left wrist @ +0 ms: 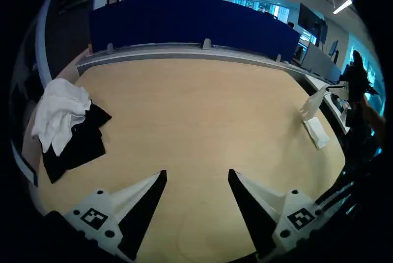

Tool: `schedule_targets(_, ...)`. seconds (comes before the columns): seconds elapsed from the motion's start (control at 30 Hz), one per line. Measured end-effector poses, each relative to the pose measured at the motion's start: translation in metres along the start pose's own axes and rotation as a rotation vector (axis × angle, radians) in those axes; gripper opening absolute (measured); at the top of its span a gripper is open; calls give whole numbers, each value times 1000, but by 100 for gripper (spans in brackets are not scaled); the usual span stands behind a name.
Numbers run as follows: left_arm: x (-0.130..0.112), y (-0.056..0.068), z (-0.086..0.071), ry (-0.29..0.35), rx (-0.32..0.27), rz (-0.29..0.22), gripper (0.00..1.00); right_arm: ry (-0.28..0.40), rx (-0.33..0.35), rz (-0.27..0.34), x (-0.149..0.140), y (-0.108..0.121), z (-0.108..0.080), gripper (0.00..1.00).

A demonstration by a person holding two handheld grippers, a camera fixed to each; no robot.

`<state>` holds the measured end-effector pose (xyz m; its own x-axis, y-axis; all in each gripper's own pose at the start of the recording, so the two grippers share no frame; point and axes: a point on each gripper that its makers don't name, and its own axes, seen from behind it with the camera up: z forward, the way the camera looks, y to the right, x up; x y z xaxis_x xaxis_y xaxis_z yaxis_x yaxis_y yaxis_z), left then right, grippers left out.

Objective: Fold towel

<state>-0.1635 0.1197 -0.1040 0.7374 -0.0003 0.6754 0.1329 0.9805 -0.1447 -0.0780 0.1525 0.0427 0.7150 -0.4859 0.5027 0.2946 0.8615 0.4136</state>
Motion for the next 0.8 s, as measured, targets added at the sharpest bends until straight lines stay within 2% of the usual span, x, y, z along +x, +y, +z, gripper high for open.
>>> schedule_targets(0.4, -3, 5, 4, -5, -9, 14, 92, -97, -56, 79, -72, 12, -26, 3)
schedule_targets(0.8, -4, 5, 6, -14, -11, 27, 92, -203, -105, 170, -146, 16, -38, 3)
